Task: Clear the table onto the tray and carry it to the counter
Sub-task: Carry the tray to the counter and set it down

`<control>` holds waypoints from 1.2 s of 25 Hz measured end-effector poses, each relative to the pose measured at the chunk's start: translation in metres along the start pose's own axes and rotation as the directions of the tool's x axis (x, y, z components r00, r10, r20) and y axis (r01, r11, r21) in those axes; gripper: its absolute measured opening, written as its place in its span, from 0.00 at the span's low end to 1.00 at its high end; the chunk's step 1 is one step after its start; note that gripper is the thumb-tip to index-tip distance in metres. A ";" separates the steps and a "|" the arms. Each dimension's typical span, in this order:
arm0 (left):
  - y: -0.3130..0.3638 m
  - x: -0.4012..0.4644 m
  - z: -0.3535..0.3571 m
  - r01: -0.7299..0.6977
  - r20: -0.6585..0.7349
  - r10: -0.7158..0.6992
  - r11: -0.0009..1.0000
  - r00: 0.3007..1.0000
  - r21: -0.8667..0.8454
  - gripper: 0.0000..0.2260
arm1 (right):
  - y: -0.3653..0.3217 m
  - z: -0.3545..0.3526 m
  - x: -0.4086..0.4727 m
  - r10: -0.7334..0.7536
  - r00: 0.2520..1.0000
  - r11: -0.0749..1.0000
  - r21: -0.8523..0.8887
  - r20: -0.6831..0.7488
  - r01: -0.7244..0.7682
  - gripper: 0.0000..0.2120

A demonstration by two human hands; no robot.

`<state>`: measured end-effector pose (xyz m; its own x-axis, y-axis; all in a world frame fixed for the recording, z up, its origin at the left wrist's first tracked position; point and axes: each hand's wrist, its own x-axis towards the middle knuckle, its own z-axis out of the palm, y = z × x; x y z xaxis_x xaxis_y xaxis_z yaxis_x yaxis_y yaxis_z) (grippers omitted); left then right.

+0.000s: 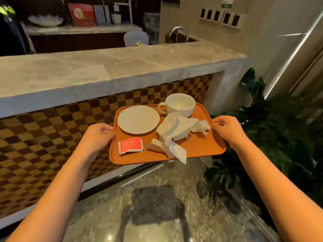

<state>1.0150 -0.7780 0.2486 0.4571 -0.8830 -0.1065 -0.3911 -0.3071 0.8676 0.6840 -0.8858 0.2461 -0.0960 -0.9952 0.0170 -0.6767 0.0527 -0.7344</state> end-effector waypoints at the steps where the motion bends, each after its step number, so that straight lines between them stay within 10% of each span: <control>1: 0.006 0.021 0.000 -0.002 -0.012 0.002 1.000 1.000 -0.007 0.06 | -0.007 0.004 0.023 -0.012 1.000 1.000 0.007 -0.002 0.012 0.07; 30: 0.183 0.490 0.122 0.065 -0.183 -0.076 0.996 0.980 -0.065 0.09 | -0.109 0.069 0.567 -0.053 0.990 0.990 0.138 0.134 0.034 0.08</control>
<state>1.0697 -1.3100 0.2960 0.6240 -0.7772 -0.0815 -0.3080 -0.3405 0.8884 0.7532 -1.4618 0.2890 0.0382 -0.9987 -0.0351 -0.5724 0.0069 -0.8199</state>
